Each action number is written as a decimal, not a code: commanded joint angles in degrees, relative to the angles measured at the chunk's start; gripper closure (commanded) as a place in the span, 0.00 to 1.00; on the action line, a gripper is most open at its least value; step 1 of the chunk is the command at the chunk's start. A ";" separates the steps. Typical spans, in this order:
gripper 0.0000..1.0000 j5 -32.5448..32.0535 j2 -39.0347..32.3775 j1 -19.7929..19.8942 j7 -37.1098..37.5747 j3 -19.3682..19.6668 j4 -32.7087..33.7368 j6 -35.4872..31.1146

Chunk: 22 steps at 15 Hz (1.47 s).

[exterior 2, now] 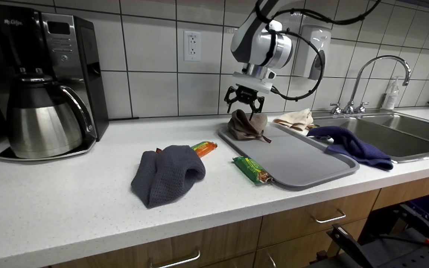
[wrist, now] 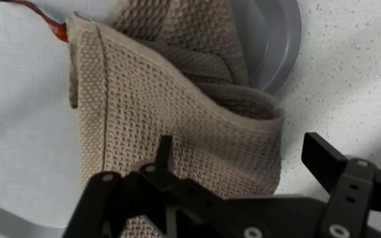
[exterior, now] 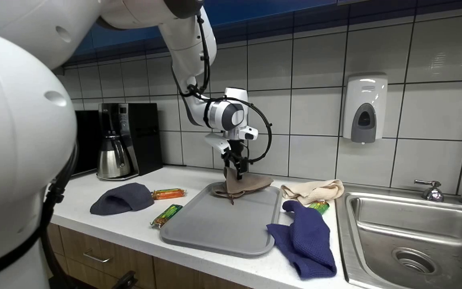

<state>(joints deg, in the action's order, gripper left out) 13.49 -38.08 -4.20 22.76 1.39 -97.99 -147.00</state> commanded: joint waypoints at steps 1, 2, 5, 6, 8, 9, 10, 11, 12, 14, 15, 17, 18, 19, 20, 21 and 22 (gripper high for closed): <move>0.00 -0.79 -0.81 0.28 -1.23 -0.21 2.03 2.49; 0.00 -0.75 -0.78 0.34 -1.37 -0.23 1.89 2.57; 0.00 -0.73 -0.58 0.43 -1.55 -0.15 1.34 2.82; 0.00 -0.77 -0.41 0.44 -1.53 -0.06 1.05 2.99; 0.00 -0.91 -0.09 0.44 -1.51 0.16 0.49 3.27; 0.00 -0.95 0.03 0.45 -1.49 0.27 0.24 3.37; 0.00 -1.04 0.18 0.44 -1.46 0.42 -0.07 3.42; 0.00 -1.09 0.26 0.44 -1.41 0.55 -0.26 3.48; 0.00 -1.17 0.37 0.43 -1.36 0.72 -0.51 3.52; 0.00 -1.26 0.51 0.44 -1.35 0.99 -0.95 3.53; 0.00 -1.23 0.59 0.53 -1.45 1.02 -1.23 3.55; 0.00 -1.14 0.64 0.66 -1.51 1.07 -1.63 3.63; 0.00 -1.16 0.61 0.67 -1.49 1.16 -1.79 3.67; 0.00 -1.19 0.61 0.64 -1.42 1.27 -1.94 3.74; 0.00 -1.19 0.62 0.68 -1.44 1.34 -2.08 3.80; 0.00 -1.15 0.61 0.74 -1.46 1.37 -2.18 3.90; 0.00 -1.14 0.64 0.78 -1.45 1.45 -2.36 3.92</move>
<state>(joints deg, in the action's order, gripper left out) 13.31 -38.56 -4.06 22.13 2.90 -99.49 -144.89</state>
